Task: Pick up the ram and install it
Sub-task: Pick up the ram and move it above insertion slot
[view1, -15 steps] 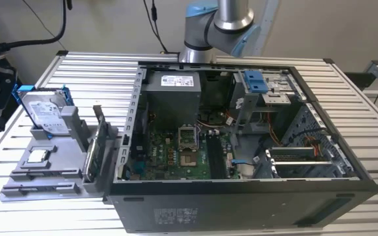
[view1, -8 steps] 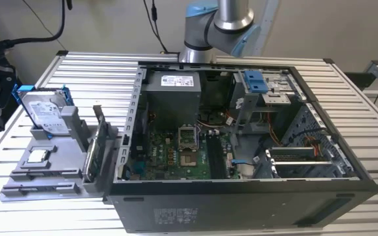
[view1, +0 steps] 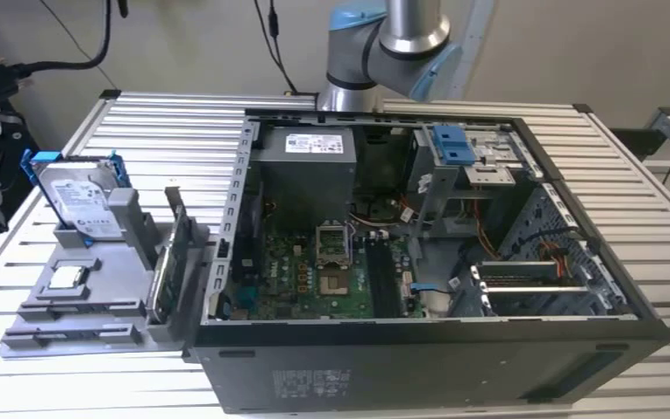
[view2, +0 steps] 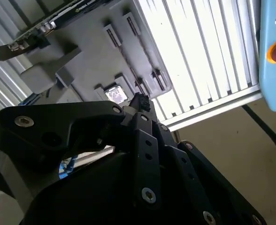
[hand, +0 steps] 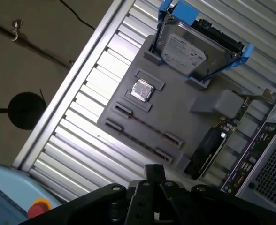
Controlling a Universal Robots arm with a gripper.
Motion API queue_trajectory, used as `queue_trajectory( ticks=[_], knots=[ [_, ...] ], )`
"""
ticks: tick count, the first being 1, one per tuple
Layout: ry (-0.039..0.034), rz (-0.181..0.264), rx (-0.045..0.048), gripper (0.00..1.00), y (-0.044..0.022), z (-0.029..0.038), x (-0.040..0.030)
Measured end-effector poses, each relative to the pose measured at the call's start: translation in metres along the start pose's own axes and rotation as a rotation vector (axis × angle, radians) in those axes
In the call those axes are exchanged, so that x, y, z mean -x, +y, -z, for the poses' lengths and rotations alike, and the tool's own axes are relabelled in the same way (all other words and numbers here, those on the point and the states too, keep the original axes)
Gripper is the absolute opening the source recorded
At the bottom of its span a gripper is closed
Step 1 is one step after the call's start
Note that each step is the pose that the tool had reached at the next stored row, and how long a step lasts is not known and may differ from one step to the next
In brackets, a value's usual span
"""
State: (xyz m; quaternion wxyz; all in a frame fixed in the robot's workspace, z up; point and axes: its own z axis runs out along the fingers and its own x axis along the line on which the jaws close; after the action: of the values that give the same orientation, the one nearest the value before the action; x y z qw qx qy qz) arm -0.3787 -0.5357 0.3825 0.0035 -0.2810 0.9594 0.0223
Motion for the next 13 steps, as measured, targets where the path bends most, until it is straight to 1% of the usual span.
queue_trajectory(
  ticks=[13],
  knots=[
    [0.0044, 0.21, 0.0019, 0.11, 0.0, -0.0003, 0.0]
  ],
)
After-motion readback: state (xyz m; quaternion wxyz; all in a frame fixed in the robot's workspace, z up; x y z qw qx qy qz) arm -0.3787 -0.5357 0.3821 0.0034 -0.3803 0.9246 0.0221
